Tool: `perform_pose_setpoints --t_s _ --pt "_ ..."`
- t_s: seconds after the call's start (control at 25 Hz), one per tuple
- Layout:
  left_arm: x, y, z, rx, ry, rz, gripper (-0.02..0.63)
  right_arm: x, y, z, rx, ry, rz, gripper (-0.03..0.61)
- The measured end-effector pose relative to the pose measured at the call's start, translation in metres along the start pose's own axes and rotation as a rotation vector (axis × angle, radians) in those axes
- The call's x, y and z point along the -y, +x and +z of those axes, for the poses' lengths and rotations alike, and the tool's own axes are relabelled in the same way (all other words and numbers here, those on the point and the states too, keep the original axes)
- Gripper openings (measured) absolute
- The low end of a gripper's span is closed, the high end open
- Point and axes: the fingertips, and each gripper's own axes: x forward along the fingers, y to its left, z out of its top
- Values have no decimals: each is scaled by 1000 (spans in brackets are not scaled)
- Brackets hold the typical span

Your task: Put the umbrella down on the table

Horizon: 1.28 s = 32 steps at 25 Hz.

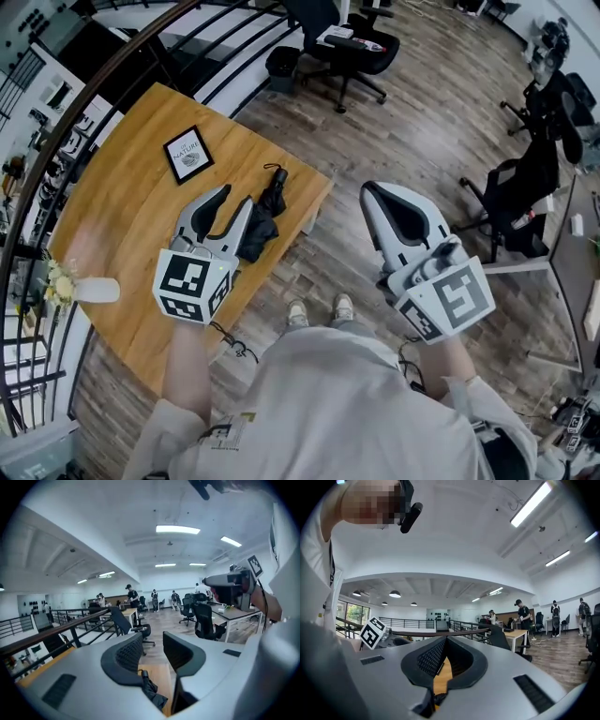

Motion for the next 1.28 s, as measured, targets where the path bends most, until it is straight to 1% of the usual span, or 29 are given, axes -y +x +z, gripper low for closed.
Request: perform_pose_setpoints --t_s 0.12,0.24,0.36,0.44,0.6,0.72,0.8,0.92,1.04,1.16,1.28 --pt "7 -25 37 97 53 16 121 -5 -10 15 34 -22 -7 28" --pt "16 -47 62 170 78 28 109 -10 -21 28 67 -44 -8 28" --pt "27 -63 75 212 91 40 89 -13 -33 37 90 -54 -4 28" --pt "33 -68 78 224 84 39 75 -13 -40 39 88 -68 -2 28" --pt "41 -71 78 228 90 38 60 -11 -50 37 73 -79 -10 28" --pt "43 -73 75 225 73 50 51 -9 -53 35 63 -86 -20 28" --pt "46 -71 71 205 67 54 40 -9 -52 32 54 -96 -21 28" --pt "52 -65 65 173 84 51 35 -9 -47 27 35 -103 -11 28" --pt "52 -63 62 156 77 58 32 -12 -43 24 25 -111 5 28" --pt "54 -68 69 122 61 82 29 -13 -45 23 20 -128 3 28" --pt "56 -75 75 114 61 89 28 -8 -48 25 18 -139 -18 28"
